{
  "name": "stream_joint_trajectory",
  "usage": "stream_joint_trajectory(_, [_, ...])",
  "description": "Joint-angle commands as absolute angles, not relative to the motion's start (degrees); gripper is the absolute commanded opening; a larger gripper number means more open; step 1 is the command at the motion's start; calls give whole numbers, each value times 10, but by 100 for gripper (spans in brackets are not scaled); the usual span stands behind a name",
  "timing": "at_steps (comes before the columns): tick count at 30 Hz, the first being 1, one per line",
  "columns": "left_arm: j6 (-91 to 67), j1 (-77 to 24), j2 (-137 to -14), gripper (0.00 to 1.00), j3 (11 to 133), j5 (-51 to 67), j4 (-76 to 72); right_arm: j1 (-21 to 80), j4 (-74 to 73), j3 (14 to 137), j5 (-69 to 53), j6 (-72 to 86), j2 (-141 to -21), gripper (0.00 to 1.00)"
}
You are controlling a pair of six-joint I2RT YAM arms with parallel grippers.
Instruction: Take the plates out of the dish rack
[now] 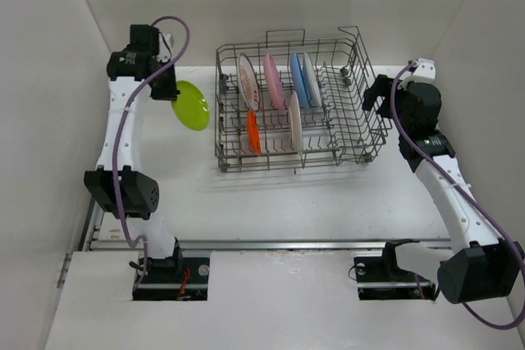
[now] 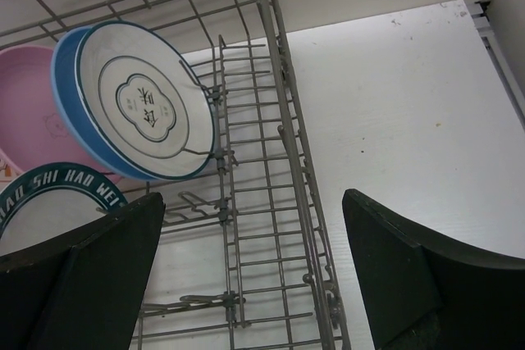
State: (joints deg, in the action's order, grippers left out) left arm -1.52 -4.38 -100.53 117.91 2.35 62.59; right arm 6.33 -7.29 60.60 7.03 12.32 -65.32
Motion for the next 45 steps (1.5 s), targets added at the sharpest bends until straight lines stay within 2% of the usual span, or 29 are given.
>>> stream_joint_trajectory(1, [-33, 20, -969, 0, 1130, 86, 587, 62, -56, 603, 54, 131, -644, 95])
stream_joint_trajectory(8, [-21, 120, -996, 0, 956, 231, 481, 62, -62, 598, 66, 136, -644, 95])
stream_joint_trajectory(10, [-8, 132, -1034, 0, 947, 278, 475, 62, -62, 598, 66, 142, -644, 95])
stream_joint_trajectory(19, [19, 188, -1168, 1, 965, 317, 487, 62, -72, 592, 60, 161, -639, 94])
stream_joint_trajectory(20, [19, 188, -1179, 4, 965, 300, 487, 62, -72, 592, 60, 161, -634, 94])
stream_joint_trajectory(21, [19, 188, -1179, 13, 965, 284, 482, 62, -72, 586, 60, 161, -634, 94])
stream_joint_trajectory(24, [19, 188, -1201, 19, 965, 255, 489, 62, -77, 586, 60, 166, -634, 94])
stream_joint_trajectory(28, [14, 188, -1201, 47, 965, 230, 501, 67, -77, 592, 60, 166, -628, 94])
stream_joint_trajectory(29, [14, 188, -1196, 60, 965, 222, 501, 67, -77, 592, 60, 166, -628, 94])
stream_joint_trajectory(32, [5, 188, -1165, 75, 973, 190, 511, 67, -88, 592, 48, 166, -628, 94])
stream_joint_trajectory(33, [-3, 188, -1141, 80, 973, 182, 512, 67, -88, 592, 47, 166, -628, 100])
stream_joint_trajectory(34, [-3, 188, -1126, 96, 988, 173, 512, 67, -93, 592, 41, 166, -628, 100])
stream_joint_trajectory(35, [-3, 182, -1095, 100, 994, 156, 512, 67, -100, 597, 41, 166, -623, 100])
stream_joint_trajectory(40, [26, 96, -999, 100, 1035, 68, 518, 67, -122, 611, 23, 166, -618, 100])
stream_joint_trajectory(44, [97, -50, -974, 100, 1117, 49, 573, 67, -136, 633, -24, 161, -618, 100])
stream_joint_trajectory(45, [123, -114, -983, 100, 1135, 41, 590, 67, -141, 638, -34, 161, -618, 100])
